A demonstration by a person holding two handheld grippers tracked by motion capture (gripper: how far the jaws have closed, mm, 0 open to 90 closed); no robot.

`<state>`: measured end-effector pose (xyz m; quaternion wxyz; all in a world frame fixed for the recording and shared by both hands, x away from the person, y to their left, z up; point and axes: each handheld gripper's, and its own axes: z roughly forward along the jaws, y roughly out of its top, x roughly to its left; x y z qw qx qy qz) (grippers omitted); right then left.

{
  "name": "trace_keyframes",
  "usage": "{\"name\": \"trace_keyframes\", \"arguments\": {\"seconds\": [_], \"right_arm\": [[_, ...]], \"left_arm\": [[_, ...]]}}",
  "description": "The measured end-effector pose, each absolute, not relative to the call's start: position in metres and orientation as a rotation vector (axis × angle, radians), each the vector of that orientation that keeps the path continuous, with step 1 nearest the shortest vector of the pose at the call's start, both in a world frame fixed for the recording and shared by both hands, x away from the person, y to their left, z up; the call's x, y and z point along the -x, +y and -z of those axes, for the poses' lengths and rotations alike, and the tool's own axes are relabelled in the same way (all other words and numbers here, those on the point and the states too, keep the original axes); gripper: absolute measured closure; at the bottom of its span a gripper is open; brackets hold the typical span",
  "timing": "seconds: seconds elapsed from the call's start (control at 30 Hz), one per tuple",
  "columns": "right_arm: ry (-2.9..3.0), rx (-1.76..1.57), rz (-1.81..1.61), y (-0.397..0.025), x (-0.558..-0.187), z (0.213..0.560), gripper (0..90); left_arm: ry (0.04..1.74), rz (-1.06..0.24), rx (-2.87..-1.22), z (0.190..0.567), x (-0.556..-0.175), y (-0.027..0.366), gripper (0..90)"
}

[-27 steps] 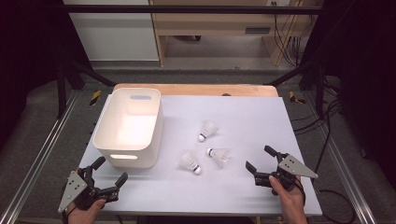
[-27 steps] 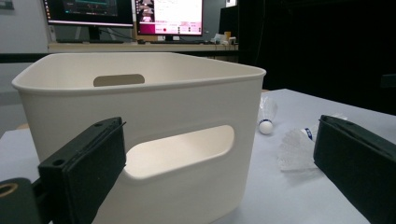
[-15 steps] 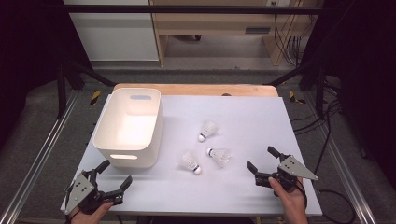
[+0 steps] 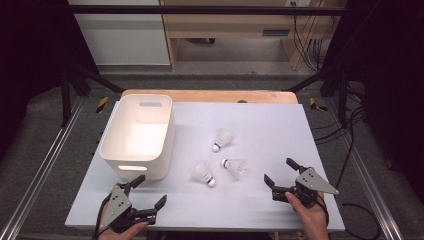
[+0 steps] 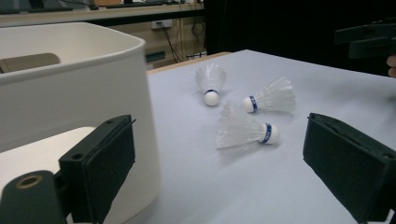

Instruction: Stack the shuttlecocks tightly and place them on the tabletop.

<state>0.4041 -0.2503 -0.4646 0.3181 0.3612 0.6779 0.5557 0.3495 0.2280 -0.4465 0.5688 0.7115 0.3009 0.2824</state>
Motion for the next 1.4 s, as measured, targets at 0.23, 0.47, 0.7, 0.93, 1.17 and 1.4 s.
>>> {"name": "trace_keyframes", "arguments": {"seconds": [0.23, 0.47, 0.7, 0.93, 1.17, 1.4], "right_arm": [[1.787, -0.947, -1.464, -0.249, -0.403, 0.463, 4.8], [1.797, -0.937, -1.455, -0.247, -0.4, 0.463, 5.3], [1.805, -0.934, -1.456, -0.245, -0.4, 0.462, 6.1], [1.821, -0.921, -1.451, -0.242, -0.398, 0.462, 6.7], [1.826, -0.919, -1.455, -0.242, -0.398, 0.462, 6.8], [1.828, -0.923, -1.456, -0.243, -0.399, 0.462, 7.4]], "left_arm": [[0.682, -0.65, -1.708, 0.446, -0.356, 0.202, 12.0], [0.669, -0.634, -1.74, 0.44, -0.362, 0.18, 16.2], [0.702, -0.625, -1.742, 0.438, -0.373, 0.157, 24.4], [0.776, -0.617, -1.808, 0.447, -0.394, 0.131, 35.1], [0.863, -0.597, -1.864, 0.458, -0.415, 0.116, 41.9], [0.9, -0.615, -1.9, 0.463, -0.428, 0.113, 44.5]]}}
